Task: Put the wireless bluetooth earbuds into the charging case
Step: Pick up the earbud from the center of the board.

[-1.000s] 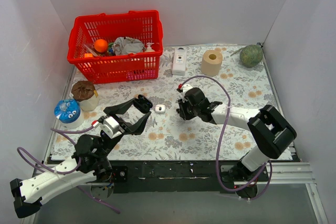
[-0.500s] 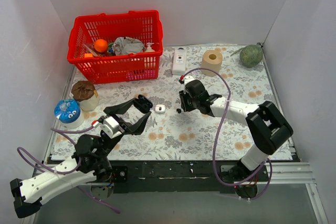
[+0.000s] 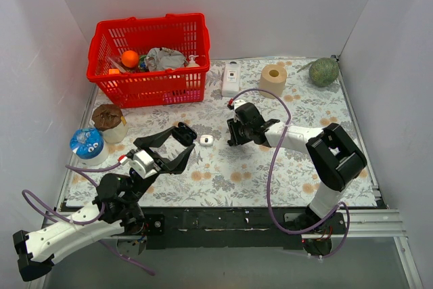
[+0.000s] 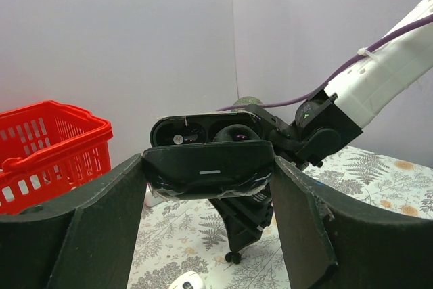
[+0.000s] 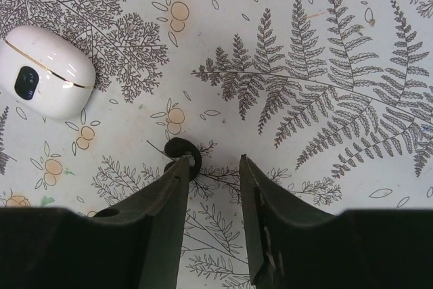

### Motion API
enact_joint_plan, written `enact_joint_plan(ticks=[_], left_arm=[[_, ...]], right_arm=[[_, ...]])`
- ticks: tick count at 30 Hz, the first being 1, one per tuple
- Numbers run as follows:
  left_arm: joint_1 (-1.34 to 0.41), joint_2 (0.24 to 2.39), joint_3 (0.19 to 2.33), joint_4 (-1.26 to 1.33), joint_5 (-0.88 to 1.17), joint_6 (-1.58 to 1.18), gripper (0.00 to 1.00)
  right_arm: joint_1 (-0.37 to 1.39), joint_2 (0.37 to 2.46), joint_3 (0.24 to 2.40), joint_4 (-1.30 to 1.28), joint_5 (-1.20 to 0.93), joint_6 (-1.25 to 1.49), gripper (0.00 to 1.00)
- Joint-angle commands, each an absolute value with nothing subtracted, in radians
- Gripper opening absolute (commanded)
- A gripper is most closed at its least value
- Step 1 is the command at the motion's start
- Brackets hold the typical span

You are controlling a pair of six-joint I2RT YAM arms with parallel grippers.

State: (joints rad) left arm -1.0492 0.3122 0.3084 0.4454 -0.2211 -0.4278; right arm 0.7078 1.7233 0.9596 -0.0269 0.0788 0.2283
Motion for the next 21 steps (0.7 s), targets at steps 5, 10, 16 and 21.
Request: enact_joint_plan(ticks=[5, 10, 16, 21], left_arm=[[-1.051, 0.319, 0.310, 0.457, -0.212, -0.431, 0.00], [-1.051, 0.318, 0.314, 0.451, -0.210, -0.433, 0.00], [-1.051, 0.314, 0.318, 0.443, -0.213, -0.430, 0.00], [-1.052, 0.314, 0.313, 0.448, -0.213, -0.431, 0.00]], right_arm=[[0.716, 1.750, 0.989, -0.034, 0.038, 0.216, 0.45], [0.727, 1.775, 1.003, -0.040, 0.023, 0.213, 0.46], [0.732, 1.784, 1.011, -0.037, 0.012, 0.215, 0.44], [0.732, 1.784, 1.011, -0.035, 0.008, 0.213, 0.34]])
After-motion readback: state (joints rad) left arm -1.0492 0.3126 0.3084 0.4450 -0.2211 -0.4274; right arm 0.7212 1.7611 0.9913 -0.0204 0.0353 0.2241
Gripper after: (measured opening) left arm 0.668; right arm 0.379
